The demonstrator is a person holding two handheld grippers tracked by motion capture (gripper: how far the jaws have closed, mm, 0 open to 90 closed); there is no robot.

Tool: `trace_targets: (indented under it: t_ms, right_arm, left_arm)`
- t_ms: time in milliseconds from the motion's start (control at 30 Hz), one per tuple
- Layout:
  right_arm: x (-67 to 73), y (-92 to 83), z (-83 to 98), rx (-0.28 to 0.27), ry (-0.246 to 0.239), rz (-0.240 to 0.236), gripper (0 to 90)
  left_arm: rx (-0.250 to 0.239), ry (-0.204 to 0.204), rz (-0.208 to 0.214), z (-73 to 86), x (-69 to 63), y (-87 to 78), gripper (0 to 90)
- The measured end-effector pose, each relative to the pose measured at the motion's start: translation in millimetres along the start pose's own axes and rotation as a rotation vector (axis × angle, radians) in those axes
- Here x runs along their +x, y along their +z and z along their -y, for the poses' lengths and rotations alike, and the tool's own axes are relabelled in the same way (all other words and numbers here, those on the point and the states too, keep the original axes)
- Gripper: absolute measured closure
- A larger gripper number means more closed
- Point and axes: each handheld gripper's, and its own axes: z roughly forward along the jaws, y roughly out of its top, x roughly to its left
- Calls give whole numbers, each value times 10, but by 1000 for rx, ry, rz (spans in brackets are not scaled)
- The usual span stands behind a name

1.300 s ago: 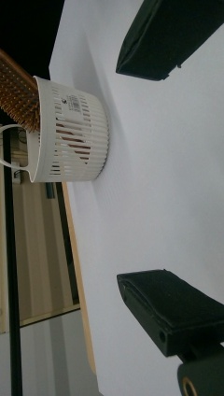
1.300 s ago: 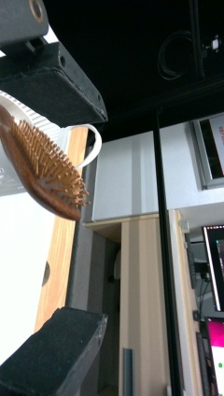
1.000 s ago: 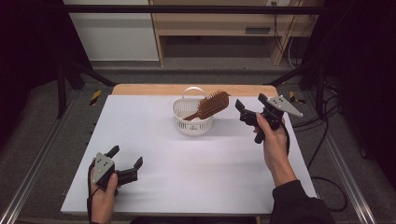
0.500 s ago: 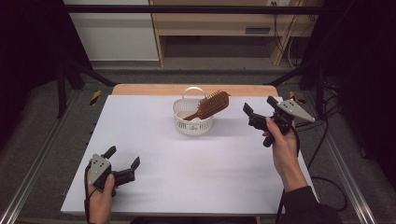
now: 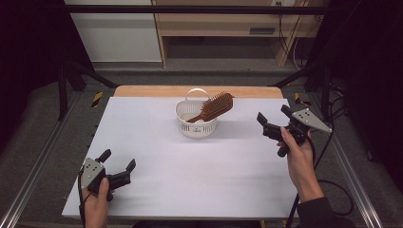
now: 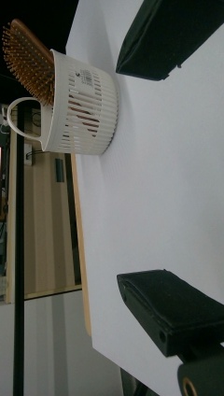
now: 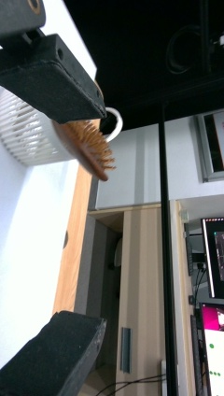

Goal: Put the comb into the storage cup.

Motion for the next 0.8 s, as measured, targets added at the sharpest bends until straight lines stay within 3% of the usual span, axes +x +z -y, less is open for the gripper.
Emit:
trace_targets:
  t_ms: [200, 433, 800]
  right_arm:
    - [-51, -126, 94, 24, -35, 31, 27]
    - [-87, -250, 230, 67, -49, 9, 64]
    - [-194, -424, 479, 92, -17, 25, 25]
  left_arm:
    - [-12, -1, -11, 3, -7, -31, 16]
    - [-5, -3, -14, 16, 10, -41, 16]
    - [-6, -9, -18, 19, 35, -55, 16]
